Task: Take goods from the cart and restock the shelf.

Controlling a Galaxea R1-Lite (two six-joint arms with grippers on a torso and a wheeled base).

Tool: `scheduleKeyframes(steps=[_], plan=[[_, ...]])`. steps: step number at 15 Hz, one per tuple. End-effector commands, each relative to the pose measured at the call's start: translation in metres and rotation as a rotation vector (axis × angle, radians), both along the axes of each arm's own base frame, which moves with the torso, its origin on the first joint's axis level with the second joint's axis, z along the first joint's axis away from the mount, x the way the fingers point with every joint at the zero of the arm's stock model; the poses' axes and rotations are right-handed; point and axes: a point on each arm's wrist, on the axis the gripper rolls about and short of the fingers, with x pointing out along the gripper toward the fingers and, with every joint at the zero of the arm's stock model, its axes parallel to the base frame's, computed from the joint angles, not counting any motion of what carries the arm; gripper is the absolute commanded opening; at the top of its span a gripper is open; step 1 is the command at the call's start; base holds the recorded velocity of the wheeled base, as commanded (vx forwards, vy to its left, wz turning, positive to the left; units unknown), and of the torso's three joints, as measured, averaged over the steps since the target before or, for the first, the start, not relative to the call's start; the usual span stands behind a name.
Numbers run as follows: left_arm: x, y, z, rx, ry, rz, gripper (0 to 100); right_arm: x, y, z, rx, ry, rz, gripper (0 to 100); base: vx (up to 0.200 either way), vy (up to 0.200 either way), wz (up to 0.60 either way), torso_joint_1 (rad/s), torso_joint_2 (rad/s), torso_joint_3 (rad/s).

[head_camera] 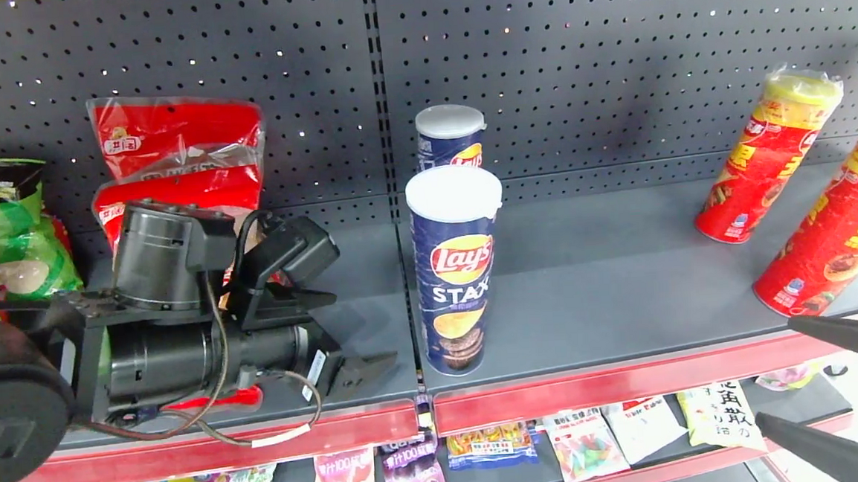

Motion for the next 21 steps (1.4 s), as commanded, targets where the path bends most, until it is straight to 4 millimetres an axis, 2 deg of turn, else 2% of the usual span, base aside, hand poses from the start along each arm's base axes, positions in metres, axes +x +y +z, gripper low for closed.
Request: scheduleKeyframes(steps=[1, 7, 21], plan=[[0.007, -0.008, -0.008, 0.014, 0.024, -0.012, 100, -0.002, -0.002, 0.001, 0.007, -0.012, -0.006, 100, 0.000, 0.000, 0.00, 0.000, 0.00, 0.000], [0.023, -0.022, -0.006, 0.006, 0.011, -0.023, 100, -0.003, -0.004, 0.003, 0.019, -0.020, -0.025, 100, 0.000, 0.000, 0.00, 0.000, 0.00, 0.000], [0.033, -0.036, -0.007, 0.004, 0.007, -0.040, 100, -0.006, -0.007, 0.003, 0.024, -0.027, -0.038, 100, 0.000, 0.000, 0.00, 0.000, 0.00, 0.000]])
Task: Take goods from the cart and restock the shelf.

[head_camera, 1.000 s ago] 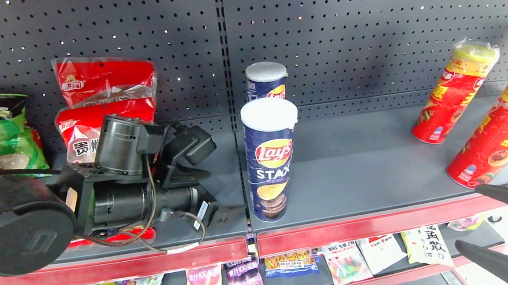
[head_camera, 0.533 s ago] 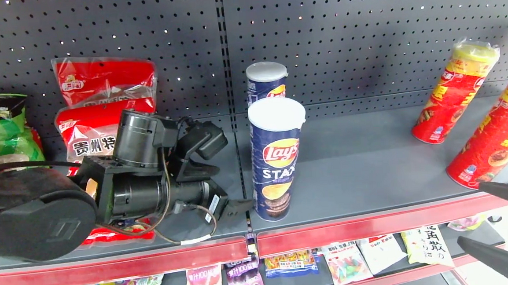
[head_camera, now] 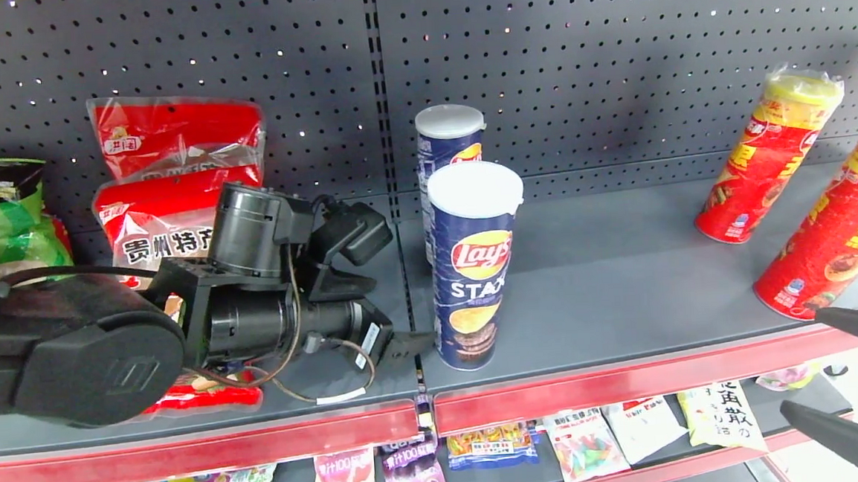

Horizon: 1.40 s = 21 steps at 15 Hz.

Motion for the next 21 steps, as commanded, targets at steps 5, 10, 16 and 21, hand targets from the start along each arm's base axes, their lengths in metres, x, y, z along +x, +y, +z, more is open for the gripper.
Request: scheduleKeyframes(steps=[5, 10, 16, 21], plan=[[-0.017, 0.013, 0.011, -0.011, -0.026, 0.024, 100, -0.008, -0.005, -0.015, -0.010, 0.017, 0.002, 100, 0.000, 0.000, 0.00, 0.000, 0.00, 0.000], [-0.118, 0.103, 0.027, -0.055, -0.137, 0.321, 100, -0.045, -0.031, -0.035, -0.023, 0.019, -0.149, 100, 0.000, 0.000, 0.00, 0.000, 0.00, 0.000], [-0.252, 0.185, -0.017, 0.001, -0.063, 0.914, 100, -0.104, -0.052, -0.065, -0.072, 0.038, -0.672, 100, 0.000, 0.000, 0.00, 0.000, 0.00, 0.000], [-0.291, 0.176, -0.048, -0.002, -0.031, 1.359, 100, -0.119, -0.046, -0.094, -0.115, 0.132, -0.965, 100, 0.000, 0.000, 0.00, 0.000, 0.00, 0.000]])
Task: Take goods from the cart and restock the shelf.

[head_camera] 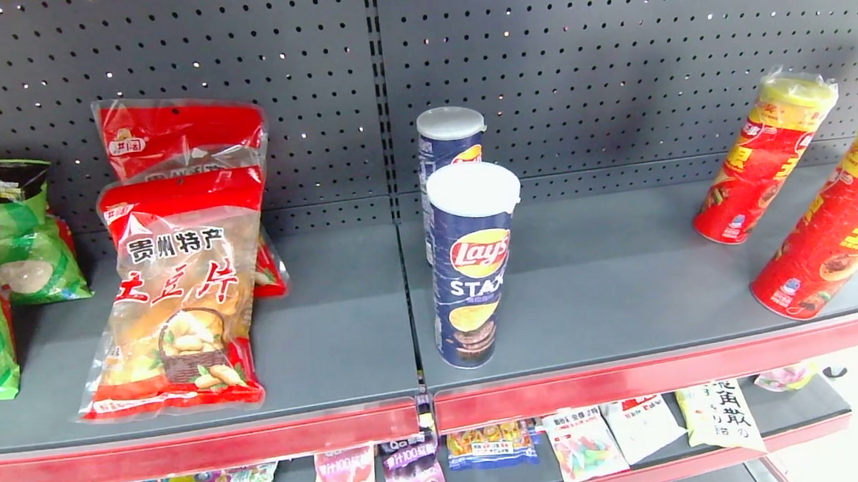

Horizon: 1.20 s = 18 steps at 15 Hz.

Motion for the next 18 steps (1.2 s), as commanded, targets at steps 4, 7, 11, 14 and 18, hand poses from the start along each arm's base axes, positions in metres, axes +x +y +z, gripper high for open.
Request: scheduleKeyframes(steps=[4, 7, 11, 14, 18], plan=[[-0.048, -0.024, -0.048, -0.021, -0.355, -0.185, 100, 0.000, 0.002, -0.012, 0.026, -0.047, 0.015, 100, 0.000, 0.000, 0.00, 0.000, 0.00, 0.000], [-0.036, -0.023, -0.053, -0.013, -0.448, -0.292, 100, 0.018, 0.001, -0.027, 0.025, -0.172, 0.028, 100, 0.000, 0.000, 0.00, 0.000, 0.00, 0.000], [-0.029, -0.013, -0.057, 0.101, -0.508, 0.046, 100, 0.028, 0.004, -0.032, -0.004, -0.315, 0.183, 100, 0.000, 0.000, 0.00, 0.000, 0.00, 0.000], [-0.030, -0.011, -0.057, 0.122, -0.503, 0.111, 100, 0.027, 0.000, -0.032, -0.041, -0.305, 0.007, 100, 0.000, 0.000, 0.00, 0.000, 0.00, 0.000], [-0.028, -0.014, -0.057, 0.037, -0.526, -0.026, 100, 0.028, 0.004, -0.033, 0.035, -0.311, 0.210, 100, 0.000, 0.000, 0.00, 0.000, 0.00, 0.000]])
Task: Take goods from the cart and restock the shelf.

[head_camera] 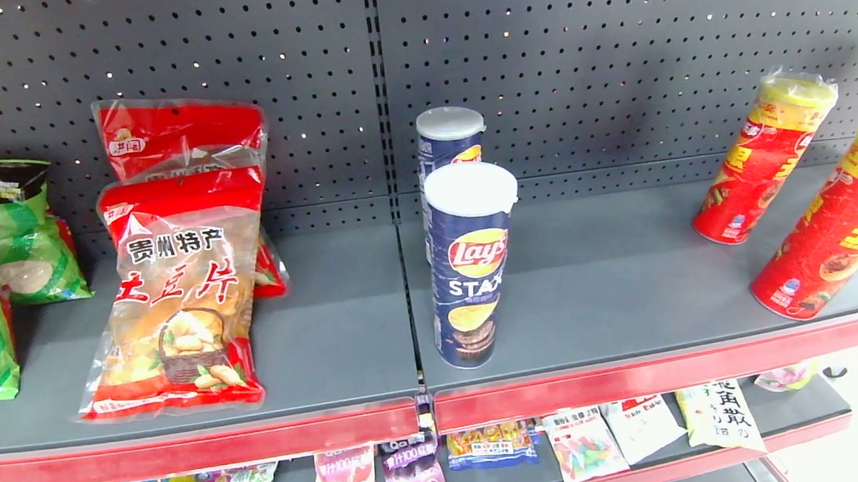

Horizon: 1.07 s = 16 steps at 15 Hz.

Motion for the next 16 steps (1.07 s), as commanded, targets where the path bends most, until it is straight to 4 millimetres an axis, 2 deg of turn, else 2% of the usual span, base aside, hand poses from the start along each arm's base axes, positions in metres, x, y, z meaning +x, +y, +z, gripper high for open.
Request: scheduleKeyframes(steps=[1, 2, 4, 6, 8, 10, 13, 16], plan=[[0.000, -0.001, 0.000, -0.023, -0.006, -0.042, 100, 0.000, 0.000, -0.003, 0.051, 0.028, 0.037, 100, 0.000, 0.000, 0.00, 0.000, 0.00, 0.000], [0.002, 0.000, 0.001, -0.032, 0.010, -0.052, 100, -0.002, 0.000, -0.009, 0.062, 0.074, 0.055, 100, 0.000, 0.000, 0.00, 0.000, 0.00, 0.000], [0.004, 0.000, 0.001, -0.041, 0.031, -0.096, 100, -0.003, -0.001, -0.007, 0.055, 0.027, 0.121, 100, 0.000, 0.000, 0.00, 0.000, 0.00, 0.000], [0.004, -0.003, 0.002, -0.050, 0.027, -0.206, 100, -0.004, -0.001, -0.008, 0.056, 0.011, 0.117, 100, 0.000, 0.000, 0.00, 0.000, 0.00, 0.000], [0.006, -0.003, 0.002, -0.058, 0.042, -0.224, 100, -0.007, -0.001, -0.008, 0.054, -0.028, 0.101, 100, 0.000, 0.000, 0.00, 0.000, 0.00, 0.000], [0.009, 0.001, 0.003, -0.045, 0.077, -0.083, 100, -0.007, -0.001, -0.008, 0.054, -0.030, 0.087, 100, 0.000, 0.000, 0.00, 0.000, 0.00, 0.000], [0.009, 0.005, -0.003, 0.013, -0.017, 0.108, 100, -0.007, -0.001, -0.009, 0.052, -0.028, 0.087, 100, 0.000, 0.000, 0.00, 0.000, 0.00, 0.000], [0.013, 0.007, -0.003, 0.005, -0.010, 0.058, 100, -0.007, -0.001, -0.009, 0.052, -0.028, 0.087, 100, 0.000, 0.000, 0.00, 0.000, 0.00, 0.000]])
